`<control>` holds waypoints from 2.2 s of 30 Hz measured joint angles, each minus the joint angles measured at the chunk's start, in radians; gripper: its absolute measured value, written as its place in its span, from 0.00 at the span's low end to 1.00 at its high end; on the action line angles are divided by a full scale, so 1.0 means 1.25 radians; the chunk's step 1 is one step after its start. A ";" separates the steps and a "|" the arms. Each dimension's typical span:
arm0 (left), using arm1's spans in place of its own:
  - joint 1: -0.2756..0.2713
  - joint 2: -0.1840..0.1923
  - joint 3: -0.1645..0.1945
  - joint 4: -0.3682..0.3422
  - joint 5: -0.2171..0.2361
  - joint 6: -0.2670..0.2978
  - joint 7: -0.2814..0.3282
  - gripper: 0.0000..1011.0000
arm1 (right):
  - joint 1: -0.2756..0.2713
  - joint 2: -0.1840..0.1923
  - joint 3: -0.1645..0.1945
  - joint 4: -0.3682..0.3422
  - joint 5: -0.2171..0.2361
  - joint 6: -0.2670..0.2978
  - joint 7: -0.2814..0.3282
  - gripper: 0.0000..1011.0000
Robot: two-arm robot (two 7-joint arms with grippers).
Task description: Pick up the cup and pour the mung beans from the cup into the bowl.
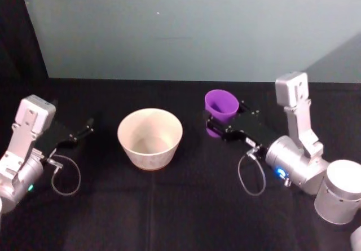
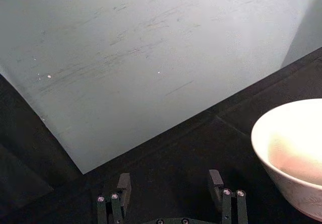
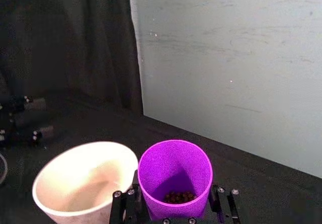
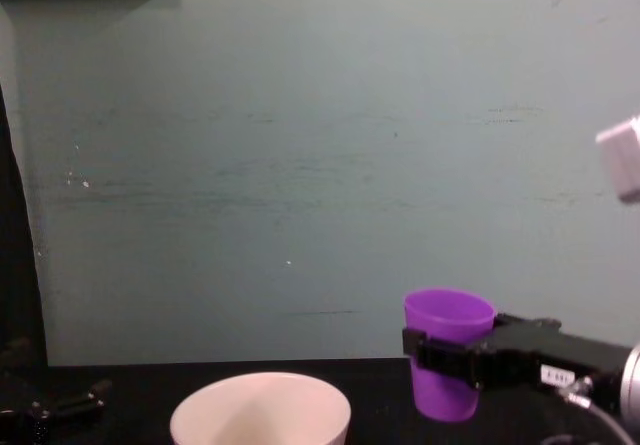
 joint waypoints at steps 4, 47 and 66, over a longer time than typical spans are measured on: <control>0.000 0.000 0.000 0.000 0.000 0.000 0.000 1.00 | -0.004 0.008 0.010 -0.042 0.013 0.054 -0.009 0.73; 0.000 0.000 0.000 0.000 0.000 0.000 0.000 1.00 | 0.013 0.028 0.014 -0.118 0.039 0.167 -0.029 0.73; 0.000 0.000 0.000 0.000 0.000 0.000 0.000 1.00 | 0.060 0.045 -0.038 -0.133 -0.026 0.178 -0.028 0.73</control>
